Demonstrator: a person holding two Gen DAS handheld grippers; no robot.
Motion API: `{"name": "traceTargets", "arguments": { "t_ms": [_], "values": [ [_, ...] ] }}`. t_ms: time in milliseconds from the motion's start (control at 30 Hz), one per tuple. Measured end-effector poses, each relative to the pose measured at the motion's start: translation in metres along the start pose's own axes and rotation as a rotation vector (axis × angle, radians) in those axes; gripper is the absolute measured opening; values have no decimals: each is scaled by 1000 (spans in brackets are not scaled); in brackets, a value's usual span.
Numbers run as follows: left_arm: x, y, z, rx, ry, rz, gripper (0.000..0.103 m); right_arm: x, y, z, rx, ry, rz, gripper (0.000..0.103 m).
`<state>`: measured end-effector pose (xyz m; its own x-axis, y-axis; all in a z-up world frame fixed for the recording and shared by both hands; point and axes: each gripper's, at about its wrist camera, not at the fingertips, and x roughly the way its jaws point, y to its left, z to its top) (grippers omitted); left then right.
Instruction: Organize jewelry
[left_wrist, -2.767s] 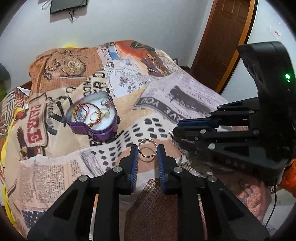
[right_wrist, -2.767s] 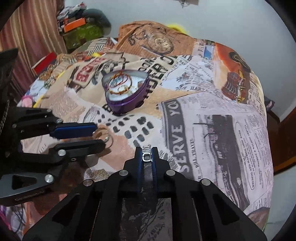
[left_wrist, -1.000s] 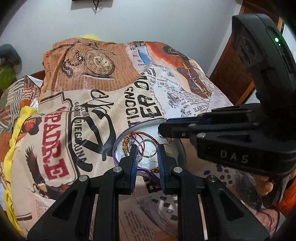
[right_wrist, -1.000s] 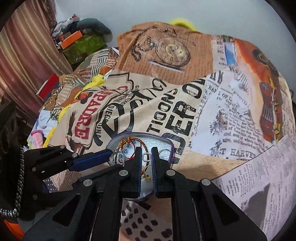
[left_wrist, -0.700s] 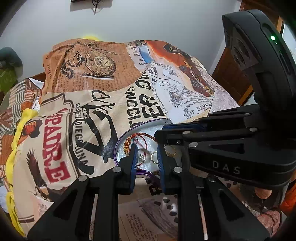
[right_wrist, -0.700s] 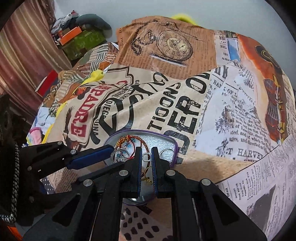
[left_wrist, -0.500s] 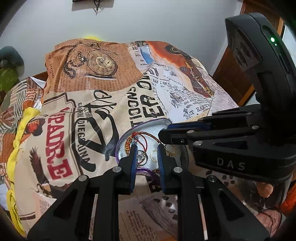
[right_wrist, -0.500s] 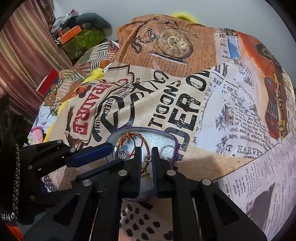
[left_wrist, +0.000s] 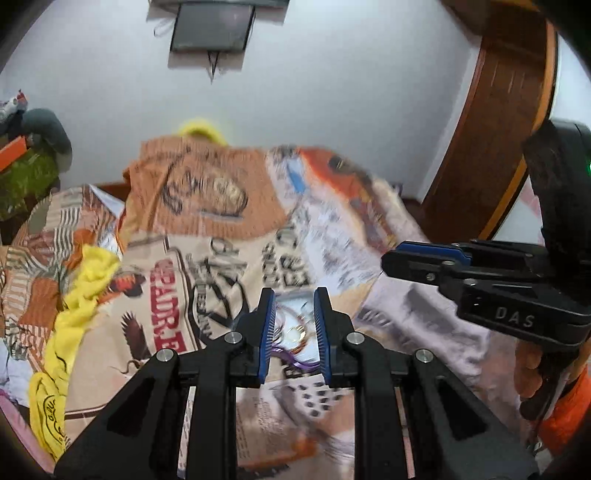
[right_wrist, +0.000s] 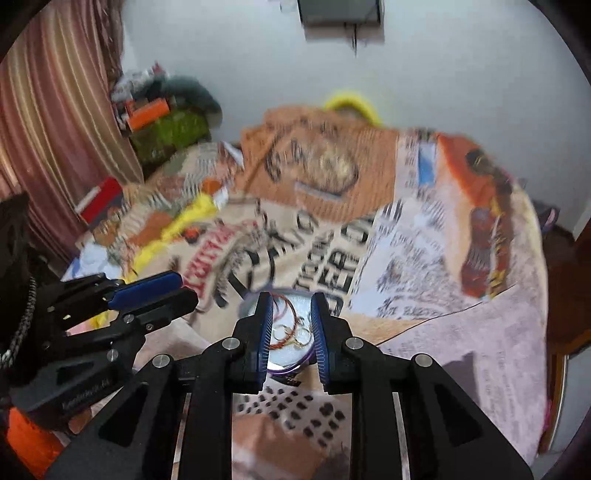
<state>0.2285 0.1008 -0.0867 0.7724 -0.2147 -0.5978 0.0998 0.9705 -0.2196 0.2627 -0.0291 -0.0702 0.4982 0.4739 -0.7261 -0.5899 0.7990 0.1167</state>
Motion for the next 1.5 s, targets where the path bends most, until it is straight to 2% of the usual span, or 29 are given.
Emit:
{"name": "traceTargets", "arguments": {
  "t_ms": [233, 333, 433, 500, 567, 600, 667, 733, 800, 867, 967, 1000, 1300, 1500],
  "values": [
    [-103, -37, 10, 37, -241, 24, 20, -109, 26, -5, -33, -277, -24, 19],
    [-145, -56, 3, 60, -347, 58, 31, -150, 40, -17, -36, -392, -26, 19],
    [-180, -72, -7, 81, -438, 81, 36, -181, 53, -32, -46, -479, -40, 19],
    [-202, -82, -16, 92, -491, 95, 44, -201, 63, -45, -60, -540, -63, 19],
    [-216, -89, -23, 101, -527, 107, 57, -211, 70, -53, -65, -581, -87, 21],
    [-223, -93, -27, 110, -546, 120, 60, -216, 74, -58, -66, -600, -94, 24],
    [-233, -101, -35, 132, -578, 153, 79, -222, 77, -65, -62, -621, -115, 51],
    [-240, -106, -41, 137, -605, 180, 95, -223, 79, -71, -49, -658, -152, 62],
    [-245, -110, -48, 137, -625, 202, 100, -223, 82, -76, -39, -674, -193, 67],
    [-247, -111, -52, 140, -627, 211, 101, -222, 83, -76, -29, -681, -221, 83],
    [-247, -111, -57, 132, -624, 218, 102, -227, 86, -81, -8, -716, -276, 100],
    [-247, -110, -58, 129, -621, 220, 102, -230, 87, -83, -3, -726, -288, 103],
    [-251, -105, -66, 101, -598, 202, 102, -240, 91, -98, 5, -729, -326, 103],
    [-246, -104, -68, 89, -586, 200, 102, -239, 93, -102, 2, -709, -319, 103]
  ]
}}
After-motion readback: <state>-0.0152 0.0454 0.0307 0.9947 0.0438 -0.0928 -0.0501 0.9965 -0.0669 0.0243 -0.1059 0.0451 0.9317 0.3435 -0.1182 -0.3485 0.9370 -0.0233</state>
